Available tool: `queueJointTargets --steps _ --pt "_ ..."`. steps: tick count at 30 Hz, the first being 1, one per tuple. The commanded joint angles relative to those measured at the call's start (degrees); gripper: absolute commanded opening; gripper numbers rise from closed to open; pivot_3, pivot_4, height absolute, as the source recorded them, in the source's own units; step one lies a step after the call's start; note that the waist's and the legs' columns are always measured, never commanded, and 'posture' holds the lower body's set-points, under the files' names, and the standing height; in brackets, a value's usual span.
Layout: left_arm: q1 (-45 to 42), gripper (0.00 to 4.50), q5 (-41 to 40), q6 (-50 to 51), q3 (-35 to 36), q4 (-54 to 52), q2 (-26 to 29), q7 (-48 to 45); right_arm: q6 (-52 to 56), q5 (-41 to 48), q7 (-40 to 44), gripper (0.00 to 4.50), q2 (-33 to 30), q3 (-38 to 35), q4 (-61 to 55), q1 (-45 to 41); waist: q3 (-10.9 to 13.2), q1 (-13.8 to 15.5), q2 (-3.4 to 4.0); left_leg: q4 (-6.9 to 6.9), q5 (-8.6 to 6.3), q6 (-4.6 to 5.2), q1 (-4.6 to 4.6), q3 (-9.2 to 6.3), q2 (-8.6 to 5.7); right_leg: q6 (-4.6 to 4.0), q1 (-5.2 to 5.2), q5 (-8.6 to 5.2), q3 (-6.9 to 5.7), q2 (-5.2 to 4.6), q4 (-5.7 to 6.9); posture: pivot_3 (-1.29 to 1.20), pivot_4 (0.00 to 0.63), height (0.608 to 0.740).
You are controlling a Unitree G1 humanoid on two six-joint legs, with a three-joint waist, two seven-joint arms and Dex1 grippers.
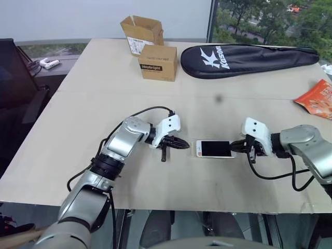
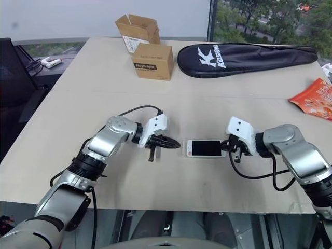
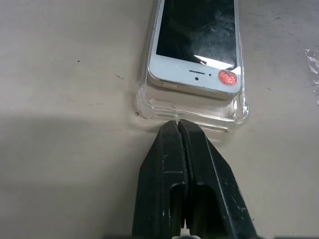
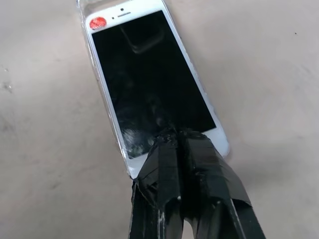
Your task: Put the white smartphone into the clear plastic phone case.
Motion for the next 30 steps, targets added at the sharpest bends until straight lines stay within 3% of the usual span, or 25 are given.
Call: queueJointTargets --steps 1,11,30 --pt "-0.52 0.0 0.24 -1.32 -0.49 -1.57 -0.3 -0.31 0.1 -0.03 0.89 0.09 -2.68 -2.93 1.08 -0.61 0.0 -0.07 0.0 0.0 0.0 0.0 0.0 0.01 0.0 0.0 0.0 0.0 0.01 0.0 0.0 0.0 0.15 0.74" --pt "-0.45 0.0 0.48 -1.5 -0.6 -1.63 -0.89 -0.33 -0.23 -0.98 1.41 0.09 -5.36 -2.69 1.55 0.34 0.0 -0.18 0.0 -0.01 0.0 0.0 0.01 0.02 0.01 0.0 -0.01 0.0 0.02 0.01 0.0 0.0 0.15 0.74" --pt "-0.66 0.0 0.95 -1.34 -1.24 -2.14 -2.69 0.38 4.36 1.17 0.5 0.09 -1.84 -0.33 -4.59 -0.01 0.0 -0.15 0.0 -0.01 0.0 0.0 0.0 0.0 0.01 0.0 -0.01 0.0 0.01 0.01 0.0 0.0 0.15 0.74"
